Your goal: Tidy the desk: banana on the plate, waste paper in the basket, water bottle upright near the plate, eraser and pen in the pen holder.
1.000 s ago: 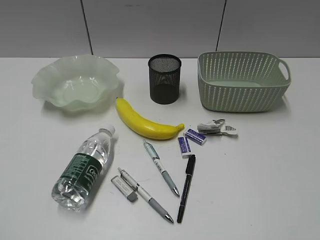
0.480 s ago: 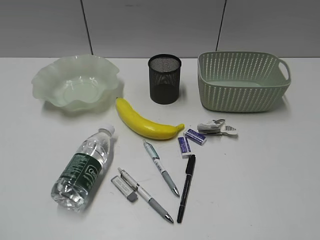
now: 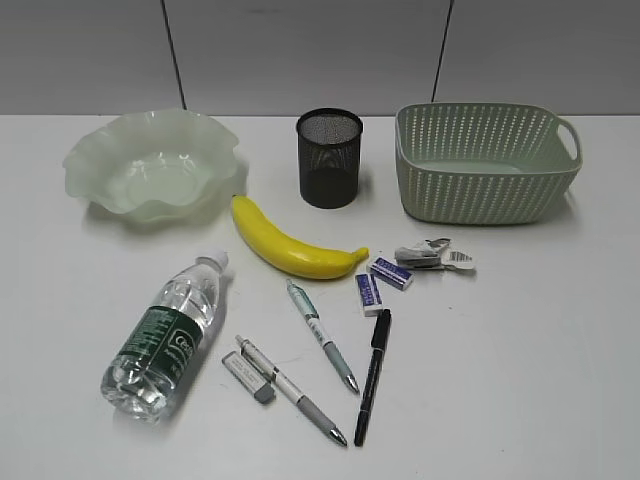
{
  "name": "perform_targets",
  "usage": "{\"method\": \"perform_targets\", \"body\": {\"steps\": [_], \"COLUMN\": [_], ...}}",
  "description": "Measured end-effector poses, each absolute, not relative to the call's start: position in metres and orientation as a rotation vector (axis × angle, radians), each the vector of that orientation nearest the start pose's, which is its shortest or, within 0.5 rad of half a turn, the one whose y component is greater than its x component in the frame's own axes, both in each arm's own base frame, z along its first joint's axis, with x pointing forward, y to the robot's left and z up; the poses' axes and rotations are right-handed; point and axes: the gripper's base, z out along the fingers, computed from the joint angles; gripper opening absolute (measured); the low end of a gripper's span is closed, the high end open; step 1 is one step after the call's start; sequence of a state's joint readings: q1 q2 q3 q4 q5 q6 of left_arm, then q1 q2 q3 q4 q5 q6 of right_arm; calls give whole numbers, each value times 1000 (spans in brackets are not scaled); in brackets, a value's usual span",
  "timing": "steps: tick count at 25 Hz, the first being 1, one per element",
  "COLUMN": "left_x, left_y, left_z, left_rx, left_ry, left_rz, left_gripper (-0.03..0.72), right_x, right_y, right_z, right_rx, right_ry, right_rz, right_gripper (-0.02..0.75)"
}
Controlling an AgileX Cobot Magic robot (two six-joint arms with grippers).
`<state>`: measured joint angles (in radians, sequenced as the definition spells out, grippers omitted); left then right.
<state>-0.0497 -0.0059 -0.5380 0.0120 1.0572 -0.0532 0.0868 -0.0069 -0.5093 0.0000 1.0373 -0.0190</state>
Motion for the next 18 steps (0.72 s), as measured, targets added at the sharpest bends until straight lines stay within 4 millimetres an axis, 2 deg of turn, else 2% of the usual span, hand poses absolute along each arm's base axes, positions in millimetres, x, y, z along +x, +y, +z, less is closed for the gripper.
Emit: {"method": "perform_targets", "body": {"steps": [6, 10, 14, 18], "left_x": [-10, 1, 27, 65], "left_y": [1, 1, -3, -9], "left_z": [289, 301, 320, 336], "left_rx": [-4, -3, -9, -56], "left_ry": [1992, 1945, 1823, 1761], "left_rz": [-52, -57, -105, -212], "left_gripper": [237, 237, 237, 237], "right_x": [-6, -6, -6, -6], "right_y": [-1, -1, -1, -1], "right_z": [282, 282, 282, 282], "right_rx": [-106, -106, -106, -106], "right_ry": [2002, 2002, 2002, 2002], "right_rz": [43, 43, 43, 43], "right_gripper": [368, 368, 368, 368]}}
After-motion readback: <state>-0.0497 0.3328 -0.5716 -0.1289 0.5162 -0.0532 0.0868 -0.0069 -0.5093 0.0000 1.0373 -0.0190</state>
